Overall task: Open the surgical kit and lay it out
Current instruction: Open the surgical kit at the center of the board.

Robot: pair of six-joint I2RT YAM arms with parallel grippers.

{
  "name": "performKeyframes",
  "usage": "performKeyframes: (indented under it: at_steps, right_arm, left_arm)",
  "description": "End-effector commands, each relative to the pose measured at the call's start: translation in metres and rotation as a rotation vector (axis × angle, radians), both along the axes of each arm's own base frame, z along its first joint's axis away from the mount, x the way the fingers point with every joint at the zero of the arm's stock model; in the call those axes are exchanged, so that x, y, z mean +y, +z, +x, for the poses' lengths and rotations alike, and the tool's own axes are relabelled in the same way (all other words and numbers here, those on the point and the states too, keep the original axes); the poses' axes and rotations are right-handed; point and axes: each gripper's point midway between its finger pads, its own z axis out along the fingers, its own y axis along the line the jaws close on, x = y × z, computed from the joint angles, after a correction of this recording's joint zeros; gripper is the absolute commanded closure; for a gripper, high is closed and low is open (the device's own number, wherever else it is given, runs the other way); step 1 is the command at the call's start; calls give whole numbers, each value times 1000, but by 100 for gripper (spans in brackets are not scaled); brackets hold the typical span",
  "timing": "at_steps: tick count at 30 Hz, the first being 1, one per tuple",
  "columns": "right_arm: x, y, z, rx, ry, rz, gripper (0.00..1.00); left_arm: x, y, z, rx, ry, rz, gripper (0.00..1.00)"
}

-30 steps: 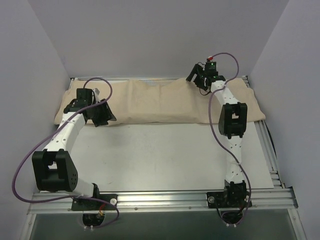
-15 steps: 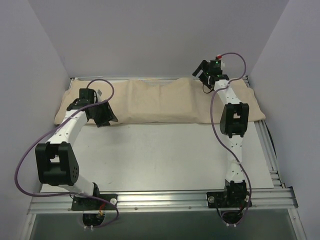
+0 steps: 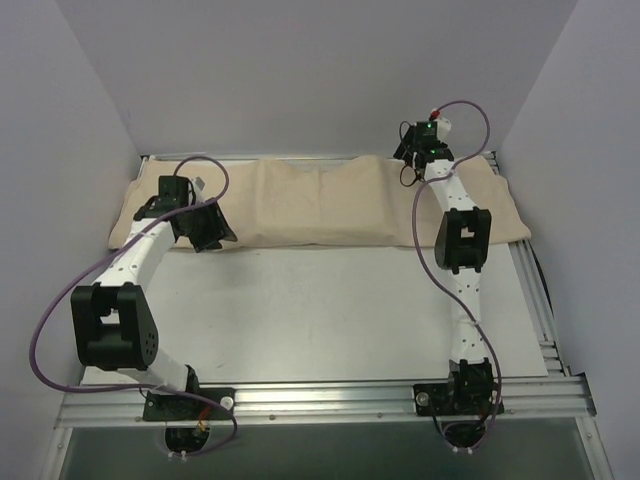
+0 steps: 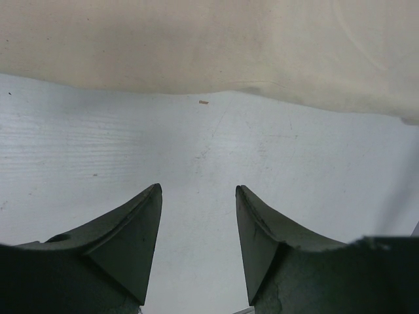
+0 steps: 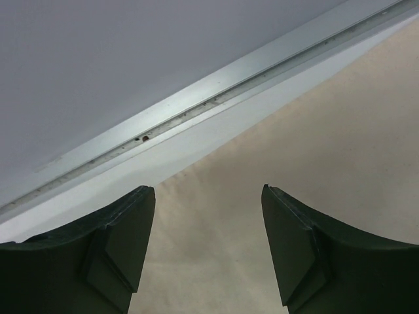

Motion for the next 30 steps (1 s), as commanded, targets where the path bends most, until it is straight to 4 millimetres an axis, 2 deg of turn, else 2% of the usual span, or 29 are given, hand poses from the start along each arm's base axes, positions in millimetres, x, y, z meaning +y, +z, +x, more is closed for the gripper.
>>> performKeyframes:
  at_steps: [1, 13, 15, 16, 20, 24, 28, 30]
  right_arm:
    - [-1, 1, 0, 13, 25, -131, 34]
    - [4, -34, -5, 87, 85, -281, 43]
    - [3, -42, -7, 105, 82, -293, 47]
    - [0, -44, -8, 116, 82, -311, 55]
    - [2, -48, -9, 124, 95, -320, 59]
    - [3, -56, -10, 136, 104, -321, 59]
    - [3, -57, -9, 137, 109, -317, 46]
    - [2, -59, -10, 141, 110, -299, 46]
  left_arm:
    - [-5, 17, 14, -79, -26, -13, 42]
    - [-3, 9, 12, -61, -28, -19, 42]
    - [-3, 8, 11, -56, -27, -20, 42]
    - [-3, 8, 11, -58, -27, -20, 42]
    - [-3, 5, 8, -52, -27, -23, 42]
    - [-4, 4, 8, -48, -28, -31, 42]
    - [-5, 6, 7, -51, -30, -36, 42]
    - [-5, 6, 6, -51, -30, -36, 43]
